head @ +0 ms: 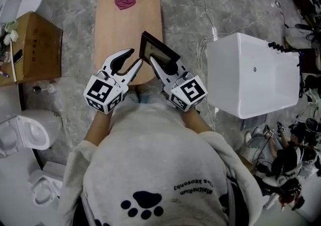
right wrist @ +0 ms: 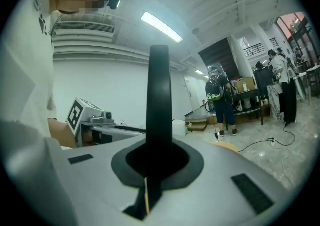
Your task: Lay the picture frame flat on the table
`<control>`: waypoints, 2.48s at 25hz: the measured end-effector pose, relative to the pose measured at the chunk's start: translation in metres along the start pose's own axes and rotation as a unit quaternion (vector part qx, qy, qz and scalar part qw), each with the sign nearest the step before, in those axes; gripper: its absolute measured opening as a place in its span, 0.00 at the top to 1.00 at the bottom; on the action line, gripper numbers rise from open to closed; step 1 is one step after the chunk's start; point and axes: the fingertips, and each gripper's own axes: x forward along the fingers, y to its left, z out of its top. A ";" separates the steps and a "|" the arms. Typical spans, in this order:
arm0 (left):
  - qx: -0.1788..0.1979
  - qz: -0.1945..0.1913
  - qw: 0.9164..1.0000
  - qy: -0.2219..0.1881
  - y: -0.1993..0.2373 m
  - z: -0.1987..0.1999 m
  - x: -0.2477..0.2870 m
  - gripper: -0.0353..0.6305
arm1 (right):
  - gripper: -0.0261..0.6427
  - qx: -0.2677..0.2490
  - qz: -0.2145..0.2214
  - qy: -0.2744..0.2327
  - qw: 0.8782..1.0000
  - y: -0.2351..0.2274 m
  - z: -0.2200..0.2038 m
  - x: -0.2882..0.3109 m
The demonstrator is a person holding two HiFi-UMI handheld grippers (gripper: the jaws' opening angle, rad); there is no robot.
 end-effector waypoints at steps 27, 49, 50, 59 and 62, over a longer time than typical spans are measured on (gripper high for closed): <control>0.020 -0.028 0.999 -0.010 0.028 0.004 -0.032 0.82 | 0.92 -0.036 0.134 0.031 0.990 0.037 0.005 0.041; -0.010 0.014 1.000 -0.003 0.072 -0.045 -0.033 0.82 | 0.89 0.001 0.164 0.041 0.986 0.027 -0.038 0.080; -0.011 0.016 1.000 -0.003 0.073 -0.049 -0.032 0.82 | 0.89 0.002 0.162 0.043 0.986 0.025 -0.041 0.080; -0.025 0.023 0.999 -0.001 0.086 -0.082 -0.023 0.82 | 0.87 0.021 0.159 0.049 0.986 0.008 -0.073 0.084; -0.025 0.023 0.999 -0.003 0.086 -0.091 -0.021 0.82 | 0.86 0.022 0.159 0.052 0.986 0.007 -0.083 0.083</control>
